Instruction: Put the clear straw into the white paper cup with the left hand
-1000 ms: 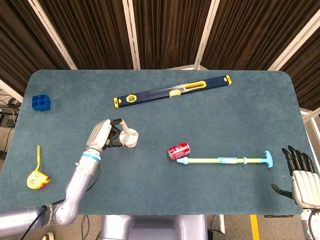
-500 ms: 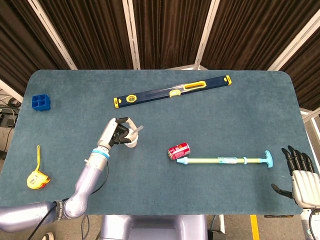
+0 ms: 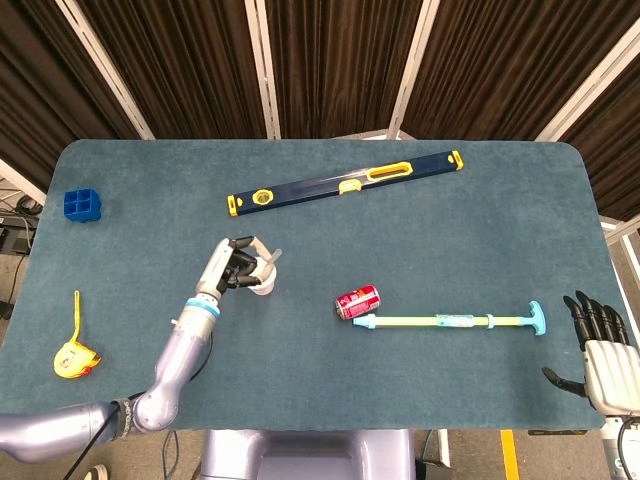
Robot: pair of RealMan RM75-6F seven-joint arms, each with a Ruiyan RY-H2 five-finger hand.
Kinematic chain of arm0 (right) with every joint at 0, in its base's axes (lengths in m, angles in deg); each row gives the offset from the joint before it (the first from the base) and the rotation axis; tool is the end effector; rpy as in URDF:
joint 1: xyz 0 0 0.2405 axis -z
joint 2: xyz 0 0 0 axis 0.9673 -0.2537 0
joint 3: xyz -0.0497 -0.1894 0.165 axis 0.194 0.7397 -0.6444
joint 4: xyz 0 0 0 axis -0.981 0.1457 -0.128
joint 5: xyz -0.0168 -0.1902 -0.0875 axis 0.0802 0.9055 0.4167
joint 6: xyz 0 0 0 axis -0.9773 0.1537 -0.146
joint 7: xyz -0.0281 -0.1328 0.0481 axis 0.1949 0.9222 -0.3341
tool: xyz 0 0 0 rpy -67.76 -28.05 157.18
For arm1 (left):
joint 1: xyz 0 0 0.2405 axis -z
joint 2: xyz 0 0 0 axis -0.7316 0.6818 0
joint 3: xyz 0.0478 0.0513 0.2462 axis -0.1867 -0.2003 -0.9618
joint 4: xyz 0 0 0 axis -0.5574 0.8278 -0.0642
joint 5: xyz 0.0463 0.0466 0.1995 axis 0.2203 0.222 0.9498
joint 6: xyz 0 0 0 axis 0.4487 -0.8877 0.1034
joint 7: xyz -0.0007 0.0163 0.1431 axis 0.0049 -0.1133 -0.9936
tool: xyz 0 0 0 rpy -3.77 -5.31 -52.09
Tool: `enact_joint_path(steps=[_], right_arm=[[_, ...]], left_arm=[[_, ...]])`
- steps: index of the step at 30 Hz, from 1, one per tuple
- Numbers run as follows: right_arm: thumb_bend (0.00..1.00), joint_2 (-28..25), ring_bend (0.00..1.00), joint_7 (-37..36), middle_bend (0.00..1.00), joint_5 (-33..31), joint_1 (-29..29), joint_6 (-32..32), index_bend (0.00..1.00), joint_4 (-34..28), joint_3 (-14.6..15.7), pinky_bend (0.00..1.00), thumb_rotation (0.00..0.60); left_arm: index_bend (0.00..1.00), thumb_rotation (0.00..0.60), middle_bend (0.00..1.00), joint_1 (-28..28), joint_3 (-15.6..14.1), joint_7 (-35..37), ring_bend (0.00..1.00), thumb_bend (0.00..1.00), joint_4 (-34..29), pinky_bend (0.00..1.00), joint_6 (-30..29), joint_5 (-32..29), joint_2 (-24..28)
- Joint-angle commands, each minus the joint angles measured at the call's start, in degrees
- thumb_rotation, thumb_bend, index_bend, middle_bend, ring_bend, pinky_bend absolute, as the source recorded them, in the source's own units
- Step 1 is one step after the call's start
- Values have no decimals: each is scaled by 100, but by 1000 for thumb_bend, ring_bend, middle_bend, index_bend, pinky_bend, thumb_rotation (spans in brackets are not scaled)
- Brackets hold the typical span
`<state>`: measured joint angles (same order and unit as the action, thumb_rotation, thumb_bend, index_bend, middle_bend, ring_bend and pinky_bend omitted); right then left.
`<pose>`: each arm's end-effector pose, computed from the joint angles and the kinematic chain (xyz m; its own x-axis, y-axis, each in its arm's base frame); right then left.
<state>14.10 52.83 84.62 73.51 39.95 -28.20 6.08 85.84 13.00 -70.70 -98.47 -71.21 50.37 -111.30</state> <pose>-0.3215 -0.1662 0.1607 0.3996 -0.0225 0.9164 -0.9130 0.0801 0.4000 -0.0968 0.3423 -0.0170 -0.5766 0.3274 0.7485 0.8125 0.1342 0.5672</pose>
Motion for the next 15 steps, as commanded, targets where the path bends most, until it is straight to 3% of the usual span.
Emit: enact_joint_path(steps=[1, 7, 15], right_arm=[[85, 0, 0, 1, 0, -3, 0, -2, 0, -1, 0, 0, 600], [85, 1, 0, 9, 0, -6, 1, 1, 0, -6, 0, 0, 600], [85, 9, 0, 27, 0, -7, 6, 14, 0, -9, -1, 0, 600]], left_arm=[[532, 600, 1000, -63, -93, 150, 915, 391, 114, 804, 67, 117, -41], [471, 600, 1000, -204, -220, 372, 911, 318, 246, 804, 46, 367, -31], [458, 600, 1000, -344, -245, 565, 909, 314, 156, 803, 17, 600, 143]])
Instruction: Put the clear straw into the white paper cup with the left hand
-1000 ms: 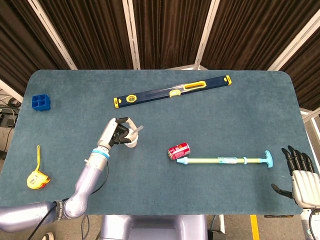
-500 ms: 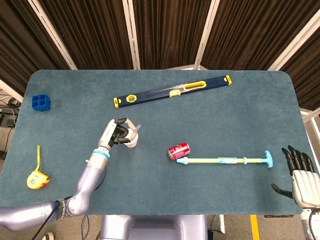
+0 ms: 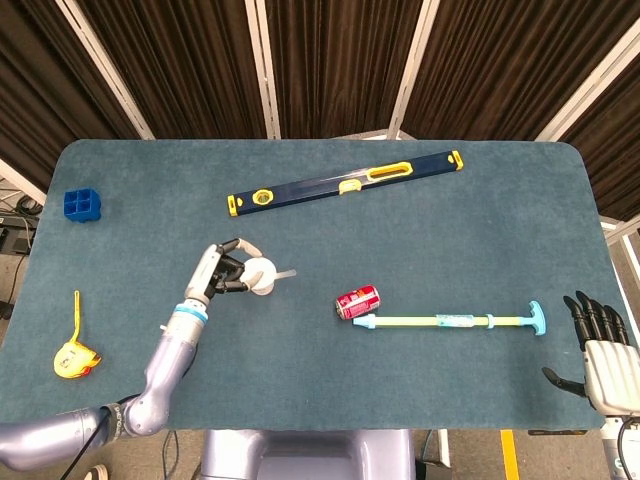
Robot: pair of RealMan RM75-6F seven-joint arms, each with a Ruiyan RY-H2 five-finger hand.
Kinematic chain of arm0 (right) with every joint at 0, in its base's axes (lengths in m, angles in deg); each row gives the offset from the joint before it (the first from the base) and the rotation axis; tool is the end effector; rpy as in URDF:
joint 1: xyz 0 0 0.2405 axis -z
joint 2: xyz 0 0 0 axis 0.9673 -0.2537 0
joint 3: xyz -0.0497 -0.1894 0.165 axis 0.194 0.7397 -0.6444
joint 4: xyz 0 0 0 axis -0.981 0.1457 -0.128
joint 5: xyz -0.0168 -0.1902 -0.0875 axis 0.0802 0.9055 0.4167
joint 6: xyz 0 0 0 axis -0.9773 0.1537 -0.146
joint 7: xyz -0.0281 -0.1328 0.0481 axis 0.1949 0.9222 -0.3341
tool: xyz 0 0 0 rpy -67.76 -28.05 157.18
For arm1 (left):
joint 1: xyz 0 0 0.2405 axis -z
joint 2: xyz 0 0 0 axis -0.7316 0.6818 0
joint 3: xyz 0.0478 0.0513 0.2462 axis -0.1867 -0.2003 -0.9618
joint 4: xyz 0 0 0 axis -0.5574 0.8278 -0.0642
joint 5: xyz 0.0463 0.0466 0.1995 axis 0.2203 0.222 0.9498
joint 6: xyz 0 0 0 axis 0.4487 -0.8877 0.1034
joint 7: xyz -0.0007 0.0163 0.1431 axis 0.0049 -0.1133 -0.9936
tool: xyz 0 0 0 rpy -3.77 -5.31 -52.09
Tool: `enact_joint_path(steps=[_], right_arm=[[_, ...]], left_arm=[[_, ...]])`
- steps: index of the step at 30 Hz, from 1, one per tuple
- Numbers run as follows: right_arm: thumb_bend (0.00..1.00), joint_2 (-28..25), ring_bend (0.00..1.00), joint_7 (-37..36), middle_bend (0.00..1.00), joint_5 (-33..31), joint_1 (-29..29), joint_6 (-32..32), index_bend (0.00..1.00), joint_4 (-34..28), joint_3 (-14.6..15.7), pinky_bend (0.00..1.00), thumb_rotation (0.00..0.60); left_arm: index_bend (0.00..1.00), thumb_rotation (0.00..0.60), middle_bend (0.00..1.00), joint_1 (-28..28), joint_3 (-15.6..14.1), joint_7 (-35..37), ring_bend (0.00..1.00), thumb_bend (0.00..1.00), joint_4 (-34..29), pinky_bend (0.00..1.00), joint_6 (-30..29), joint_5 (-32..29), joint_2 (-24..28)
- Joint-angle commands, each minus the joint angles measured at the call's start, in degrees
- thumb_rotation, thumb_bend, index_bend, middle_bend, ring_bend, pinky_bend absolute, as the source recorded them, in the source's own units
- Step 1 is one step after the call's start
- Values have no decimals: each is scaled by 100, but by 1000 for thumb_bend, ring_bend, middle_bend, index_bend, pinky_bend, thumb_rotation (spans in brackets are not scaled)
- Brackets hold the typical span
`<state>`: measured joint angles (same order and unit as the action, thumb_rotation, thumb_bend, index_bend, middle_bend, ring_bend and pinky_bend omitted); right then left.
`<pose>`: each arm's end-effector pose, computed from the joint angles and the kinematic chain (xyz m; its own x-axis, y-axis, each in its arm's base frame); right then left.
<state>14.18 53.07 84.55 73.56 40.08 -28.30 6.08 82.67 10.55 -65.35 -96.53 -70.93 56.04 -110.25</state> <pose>-0.3212 -0.1659 0.1605 0.4006 -0.0210 0.9160 -0.9124 0.0819 0.4009 -0.1222 0.3368 -0.0151 -0.5781 0.3073 0.7559 0.8122 0.1280 0.5691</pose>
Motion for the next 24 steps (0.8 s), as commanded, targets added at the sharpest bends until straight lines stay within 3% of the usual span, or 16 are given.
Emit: enact_joint_path(steps=[1, 6, 9, 12, 14, 17, 19, 24], right_arm=[[84, 2, 0, 4, 0, -1, 1, 1, 0, 1, 0, 0, 600], [85, 7, 0, 17, 0, -2, 2, 8, 0, 4, -2, 0, 600], [85, 10, 0, 25, 0, -2, 4, 13, 0, 5, -2, 0, 600], [84, 14, 0, 39, 0, -2, 4, 16, 0, 4, -3, 0, 600], [85, 17, 0, 53, 0, -4, 5, 19, 0, 2, -4, 0, 600], [85, 21, 0, 77, 0, -11, 7, 24, 0, -8, -6, 0, 600], [84, 22, 0, 88, 0, -13, 8, 26, 0, -14, -6, 0, 600], [85, 26, 0, 103, 0, -13, 13, 36, 0, -17, -6, 0, 600]], left_arm=[[458, 600, 1000, -40, 1, 41, 908, 315, -62, 803, -21, 53, 61], [447, 600, 952, -130, -101, -55, 860, 314, -155, 762, -187, 408, 249], [430, 600, 825, -203, -317, -314, 756, 313, -168, 645, -359, 849, 452], [362, 600, 596, -284, -630, -779, 582, 309, -211, 459, -531, 1351, 770], [276, 600, 391, -349, -897, -1232, 429, 305, -283, 333, -642, 1695, 1063], [114, 600, 68, -500, -1422, -2403, 114, 239, -506, 96, -893, 2168, 1645], [46, 600, 1, -602, -1632, -2948, 12, 181, -728, 14, -1009, 2221, 1909], [0, 600, 0, -820, -1982, -3743, 0, 143, -1230, 0, -1158, 2077, 2361]])
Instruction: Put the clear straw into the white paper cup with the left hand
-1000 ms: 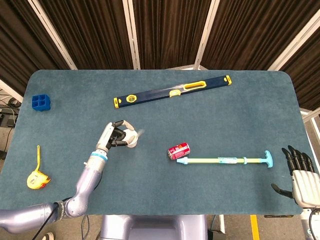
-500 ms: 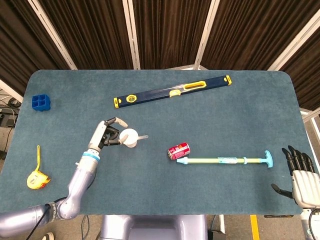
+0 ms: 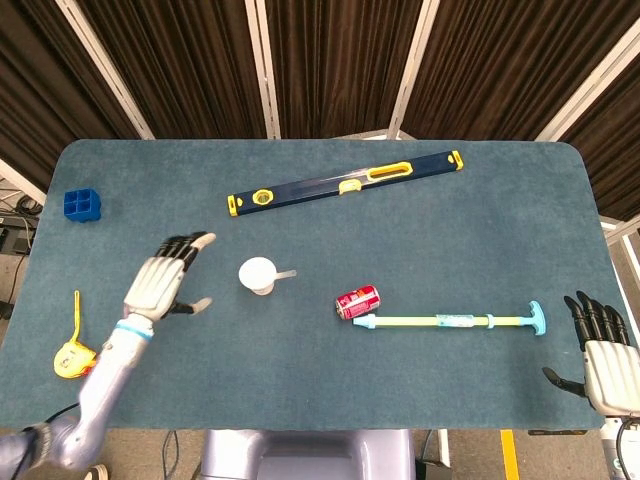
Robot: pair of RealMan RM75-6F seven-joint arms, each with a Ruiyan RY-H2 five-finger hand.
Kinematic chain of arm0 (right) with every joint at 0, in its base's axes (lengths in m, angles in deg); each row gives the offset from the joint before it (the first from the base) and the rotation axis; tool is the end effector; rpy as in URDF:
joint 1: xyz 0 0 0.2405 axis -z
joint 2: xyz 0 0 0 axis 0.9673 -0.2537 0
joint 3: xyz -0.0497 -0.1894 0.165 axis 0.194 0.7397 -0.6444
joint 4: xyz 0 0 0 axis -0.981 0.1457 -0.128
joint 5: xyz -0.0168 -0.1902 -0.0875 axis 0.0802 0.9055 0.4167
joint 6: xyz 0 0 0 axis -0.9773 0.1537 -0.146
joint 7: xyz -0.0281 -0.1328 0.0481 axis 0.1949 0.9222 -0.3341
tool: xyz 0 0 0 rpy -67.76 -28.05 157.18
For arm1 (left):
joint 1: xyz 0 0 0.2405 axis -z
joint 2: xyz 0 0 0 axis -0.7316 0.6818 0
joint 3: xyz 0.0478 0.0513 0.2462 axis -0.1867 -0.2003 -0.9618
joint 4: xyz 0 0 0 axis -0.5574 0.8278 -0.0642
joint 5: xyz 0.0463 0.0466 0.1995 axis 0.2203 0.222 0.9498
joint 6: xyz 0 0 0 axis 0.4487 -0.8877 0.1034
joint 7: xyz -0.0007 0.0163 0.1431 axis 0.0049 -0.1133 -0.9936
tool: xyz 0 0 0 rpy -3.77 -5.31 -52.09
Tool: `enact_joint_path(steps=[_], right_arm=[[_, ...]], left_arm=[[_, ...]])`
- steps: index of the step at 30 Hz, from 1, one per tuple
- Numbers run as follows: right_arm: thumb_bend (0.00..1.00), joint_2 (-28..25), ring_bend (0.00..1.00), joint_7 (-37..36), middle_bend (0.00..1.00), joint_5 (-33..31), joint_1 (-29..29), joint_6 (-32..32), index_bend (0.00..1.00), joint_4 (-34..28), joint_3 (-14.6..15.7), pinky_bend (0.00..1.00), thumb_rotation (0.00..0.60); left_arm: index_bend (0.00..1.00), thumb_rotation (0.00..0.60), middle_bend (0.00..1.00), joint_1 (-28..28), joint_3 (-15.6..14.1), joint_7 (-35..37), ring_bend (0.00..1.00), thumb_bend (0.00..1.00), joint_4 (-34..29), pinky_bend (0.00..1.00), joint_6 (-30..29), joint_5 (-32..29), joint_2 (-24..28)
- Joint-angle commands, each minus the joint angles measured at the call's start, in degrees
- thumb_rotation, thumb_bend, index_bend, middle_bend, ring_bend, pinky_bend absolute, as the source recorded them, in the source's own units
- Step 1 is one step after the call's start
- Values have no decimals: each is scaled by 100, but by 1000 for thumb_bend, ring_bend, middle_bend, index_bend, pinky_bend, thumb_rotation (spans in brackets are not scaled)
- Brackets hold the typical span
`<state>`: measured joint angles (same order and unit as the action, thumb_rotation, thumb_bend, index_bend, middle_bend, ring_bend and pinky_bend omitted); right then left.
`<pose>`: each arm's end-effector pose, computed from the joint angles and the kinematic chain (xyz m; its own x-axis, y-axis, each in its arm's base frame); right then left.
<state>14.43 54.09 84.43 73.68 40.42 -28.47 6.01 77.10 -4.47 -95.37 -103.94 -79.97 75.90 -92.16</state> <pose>-0.3205 -0.1655 0.1598 0.4104 -0.0165 0.9118 -0.9080 0.0855 0.4102 -0.1791 0.2927 0.0553 0.3082 0.2037 0.9292 0.9337 -0.2518 -0.2545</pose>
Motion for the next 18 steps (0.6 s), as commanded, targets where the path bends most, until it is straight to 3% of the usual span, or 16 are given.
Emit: enact_joint_path(steps=[1, 7, 18], right_arm=[[85, 2, 0, 3, 0, 1, 2, 5, 0, 1, 0, 0, 600], [84, 6, 0, 5, 0, 14, 3, 12, 0, 7, 3, 0, 600], [84, 6, 0, 74, 0, -13, 4, 11, 0, -42, -5, 0, 600]], left_arm=[[0, 600, 0, -323, -562, -863, 0, 140, -591, 0, -308, 95, 646], [0, 600, 0, -832, -1009, -1242, 0, 114, -755, 0, -983, 587, 992], [0, 600, 0, -1165, -1120, -857, 0, 114, -719, 0, -1257, 964, 1254]])
